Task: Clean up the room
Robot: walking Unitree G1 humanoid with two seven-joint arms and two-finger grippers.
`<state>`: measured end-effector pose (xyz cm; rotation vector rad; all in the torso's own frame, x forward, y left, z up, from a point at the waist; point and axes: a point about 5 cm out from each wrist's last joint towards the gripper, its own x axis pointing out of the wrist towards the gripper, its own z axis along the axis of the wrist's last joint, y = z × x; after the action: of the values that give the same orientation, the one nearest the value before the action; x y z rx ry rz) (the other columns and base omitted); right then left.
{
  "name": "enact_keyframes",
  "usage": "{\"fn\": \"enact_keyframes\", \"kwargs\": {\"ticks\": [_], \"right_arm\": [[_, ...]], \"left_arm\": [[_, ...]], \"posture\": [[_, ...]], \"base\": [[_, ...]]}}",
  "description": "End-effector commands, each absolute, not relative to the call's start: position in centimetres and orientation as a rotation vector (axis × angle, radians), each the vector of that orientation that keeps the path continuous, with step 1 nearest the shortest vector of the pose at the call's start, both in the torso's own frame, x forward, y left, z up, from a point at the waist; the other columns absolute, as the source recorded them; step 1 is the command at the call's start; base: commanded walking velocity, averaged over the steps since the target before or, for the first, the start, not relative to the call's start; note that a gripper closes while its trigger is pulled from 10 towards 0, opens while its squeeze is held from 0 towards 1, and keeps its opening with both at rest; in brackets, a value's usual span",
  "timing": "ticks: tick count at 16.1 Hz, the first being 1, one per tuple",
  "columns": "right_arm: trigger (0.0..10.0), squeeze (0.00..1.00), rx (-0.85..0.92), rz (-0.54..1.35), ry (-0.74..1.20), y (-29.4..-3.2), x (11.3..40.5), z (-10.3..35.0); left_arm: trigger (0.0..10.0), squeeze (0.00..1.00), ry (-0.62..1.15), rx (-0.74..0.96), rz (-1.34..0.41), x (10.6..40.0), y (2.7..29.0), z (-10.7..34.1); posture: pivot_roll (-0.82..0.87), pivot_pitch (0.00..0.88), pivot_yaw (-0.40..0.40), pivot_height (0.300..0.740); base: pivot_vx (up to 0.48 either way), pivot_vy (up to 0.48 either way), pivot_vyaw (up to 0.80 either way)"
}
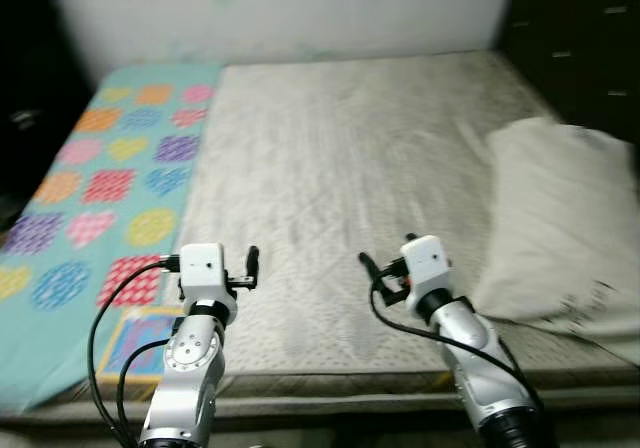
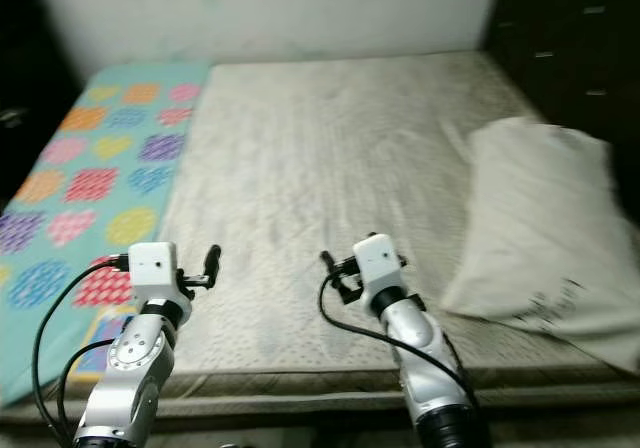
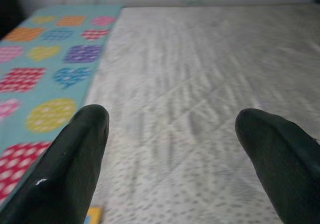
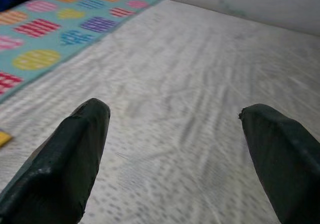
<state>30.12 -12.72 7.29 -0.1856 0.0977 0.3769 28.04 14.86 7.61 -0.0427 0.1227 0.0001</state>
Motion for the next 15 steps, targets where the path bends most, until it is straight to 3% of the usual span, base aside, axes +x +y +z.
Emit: {"fn": "enact_keyframes", "kwargs": {"ticks": [1, 12, 15], "right_arm": [[10.0, 0.0, -0.189, 0.375, 0.085, -12.93, 30.17, 7.62], [10.0, 0.0, -0.184, 0.37, 0.093, -12.95, 30.28, 7.54], [10.0, 0.0, -0.187, 0.372, 0.092, -12.9, 30.34, 7.56]], "left_arm": [[10.0, 0.0, 0.14, -0.052, -0.001, 27.93, 14.79, 7.34], [10.0, 0.0, 0.134, -0.033, -0.021, 28.11, 14.61, 7.51], [10.0, 0.0, 0.133, -0.031, -0.023, 28.21, 14.6, 7.55]], "posture": [[-0.12, 0.081, 0.041, 0.74], [-0.12, 0.081, 0.042, 0.74], [-0.13, 0.077, 0.043, 0.74]], "base": [[0.0, 0.0, 0.0], [0.0, 0.0, 0.0], [0.0, -0.251, 0.0]]}}
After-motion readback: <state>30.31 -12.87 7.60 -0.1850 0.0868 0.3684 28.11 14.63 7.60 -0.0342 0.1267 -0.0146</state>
